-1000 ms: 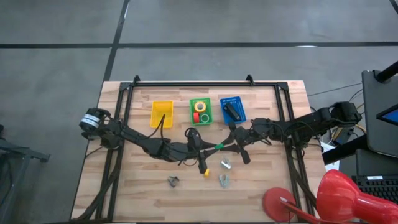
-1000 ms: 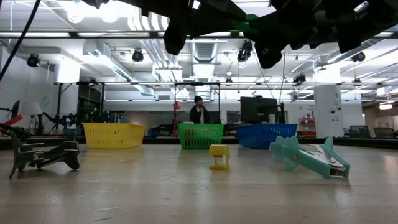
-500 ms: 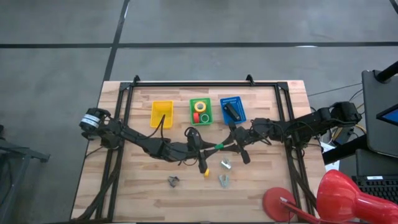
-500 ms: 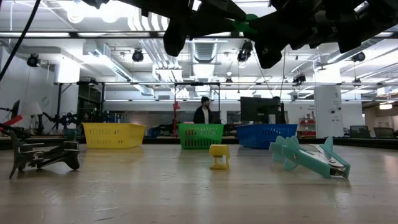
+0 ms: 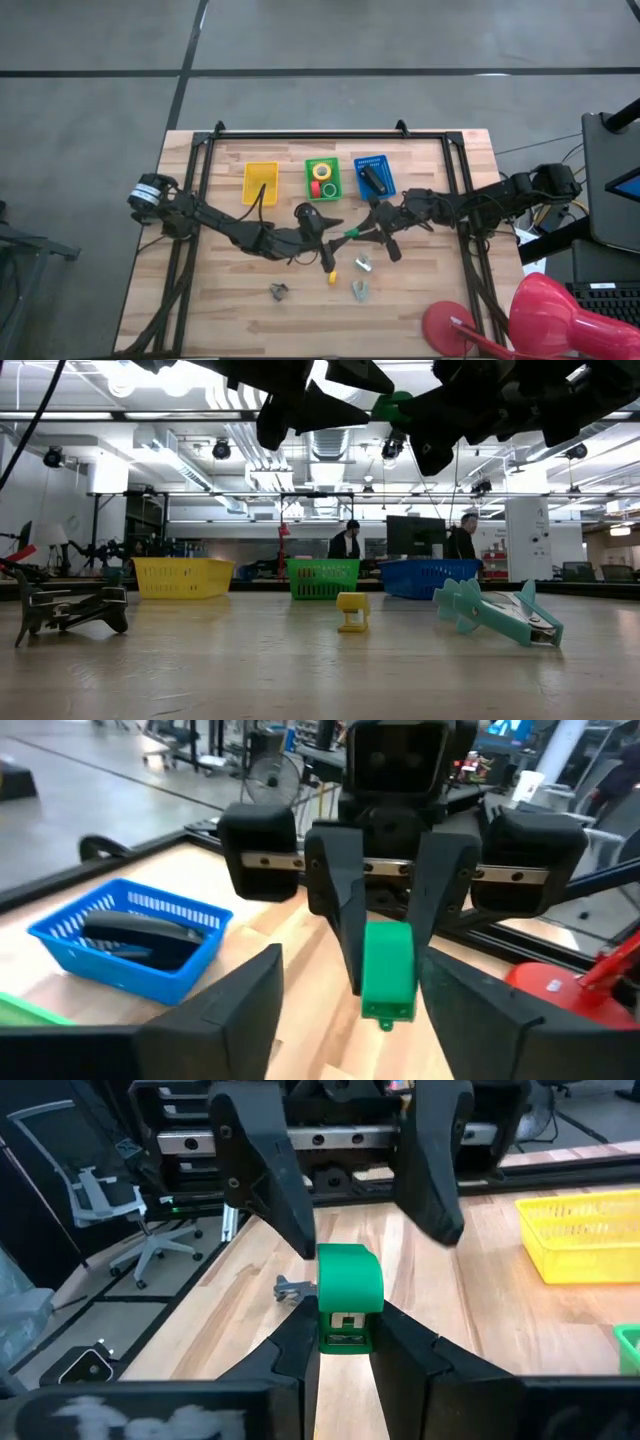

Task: Pick and place Stapler, Stapler remover, tape
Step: Put the small green stapler into the blue bin

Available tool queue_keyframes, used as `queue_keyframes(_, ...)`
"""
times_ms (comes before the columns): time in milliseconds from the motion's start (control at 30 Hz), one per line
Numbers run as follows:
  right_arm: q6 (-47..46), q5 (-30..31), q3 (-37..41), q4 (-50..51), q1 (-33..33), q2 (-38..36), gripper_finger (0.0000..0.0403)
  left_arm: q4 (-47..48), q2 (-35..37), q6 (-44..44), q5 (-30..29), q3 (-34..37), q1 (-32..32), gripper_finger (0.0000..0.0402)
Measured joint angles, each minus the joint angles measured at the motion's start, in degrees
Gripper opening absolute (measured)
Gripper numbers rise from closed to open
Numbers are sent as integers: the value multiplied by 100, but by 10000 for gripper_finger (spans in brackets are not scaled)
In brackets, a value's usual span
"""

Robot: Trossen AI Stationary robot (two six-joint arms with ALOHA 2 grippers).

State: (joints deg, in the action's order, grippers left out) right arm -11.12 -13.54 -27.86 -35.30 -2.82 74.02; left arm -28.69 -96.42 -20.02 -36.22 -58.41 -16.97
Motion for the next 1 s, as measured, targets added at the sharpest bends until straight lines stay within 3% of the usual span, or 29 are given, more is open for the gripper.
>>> queue_keyframes(400, -242, 322, 2, 738, 475, -4, 70, -511, 0, 817, -871, 2, 11, 253)
queue_keyframes(567, -242, 1008, 2, 1178, 791, -28, 70, -1052, 0, 1194, -877, 2, 11, 253)
queue_keyframes(1000, -727, 3488, 0, 3063, 1547, -504, 70, -1030, 0, 1218, -827, 7, 4, 252)
